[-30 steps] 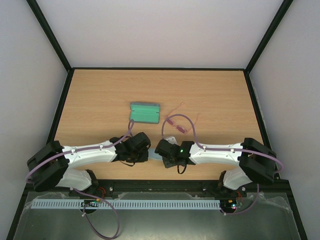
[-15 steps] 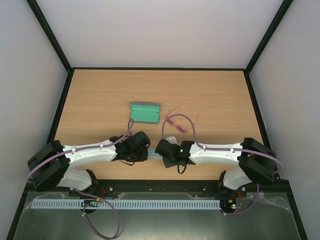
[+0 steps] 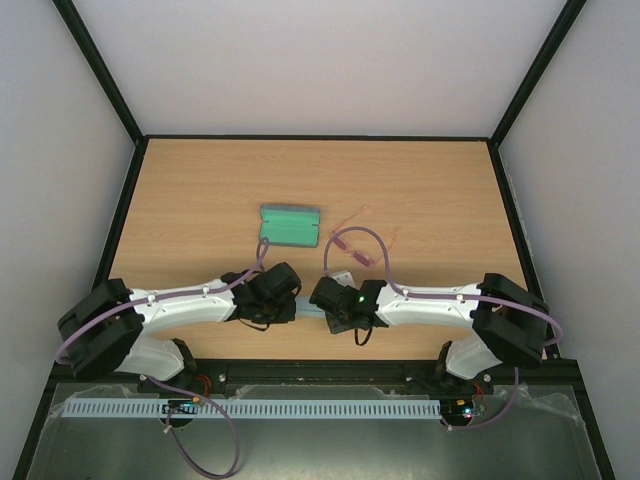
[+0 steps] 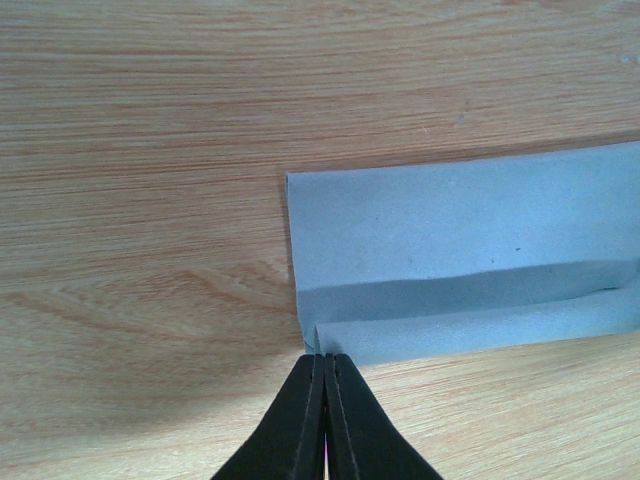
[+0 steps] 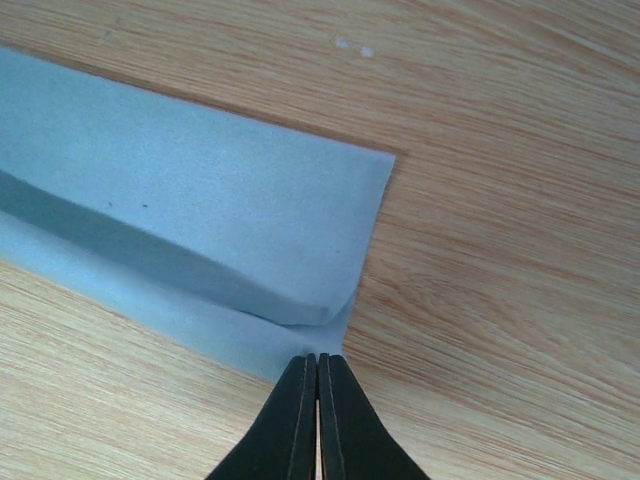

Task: Organize the sunglasses
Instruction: Fold the glasses cleaning cloth at the center of the board.

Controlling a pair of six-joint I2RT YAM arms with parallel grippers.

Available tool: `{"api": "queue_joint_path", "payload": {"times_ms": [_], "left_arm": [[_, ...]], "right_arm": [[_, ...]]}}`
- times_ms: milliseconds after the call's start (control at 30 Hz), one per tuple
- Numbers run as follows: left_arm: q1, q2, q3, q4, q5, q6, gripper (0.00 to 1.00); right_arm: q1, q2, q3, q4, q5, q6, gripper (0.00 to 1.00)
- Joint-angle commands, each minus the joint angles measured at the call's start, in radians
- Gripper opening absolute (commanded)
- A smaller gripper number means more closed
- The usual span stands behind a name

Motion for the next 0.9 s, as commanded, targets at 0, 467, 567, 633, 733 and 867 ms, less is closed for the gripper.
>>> {"api": "queue_joint_path", "payload": {"times_ms": [0,467,567,633,733,867], "left_arm": [[0.01,0.01,0.019,-0.009,-0.002,0.011,0.02],[0.017,0.01,0.016,-0.008,-0.001,0.013,0.02],[0.019,0.014,0.016,-0.004,0.001,0.015,0.02],[0.02,0.017,0.016,-0.002,0.001,0.017,0.02],[0.02,0.019,0.017,0.0,0.001,0.017,0.02],[0.022,0.016,0.016,0.001,0.001,0.017,0.02]], "right_arm": [[-0.01,0.014,0.02,-0.043,0.019,-0.006,0.04],[-0.02,0.046,0.047,-0.034,0.02,-0.027,0.03],[-0.025,0.053,0.048,-0.029,0.019,-0.03,0.03],[-0.029,0.058,0.046,-0.028,0.018,-0.033,0.03],[-0.032,0.06,0.045,-0.026,0.018,-0.033,0.03],[-0.039,0.06,0.046,-0.024,0.019,-0.035,0.04]]}}
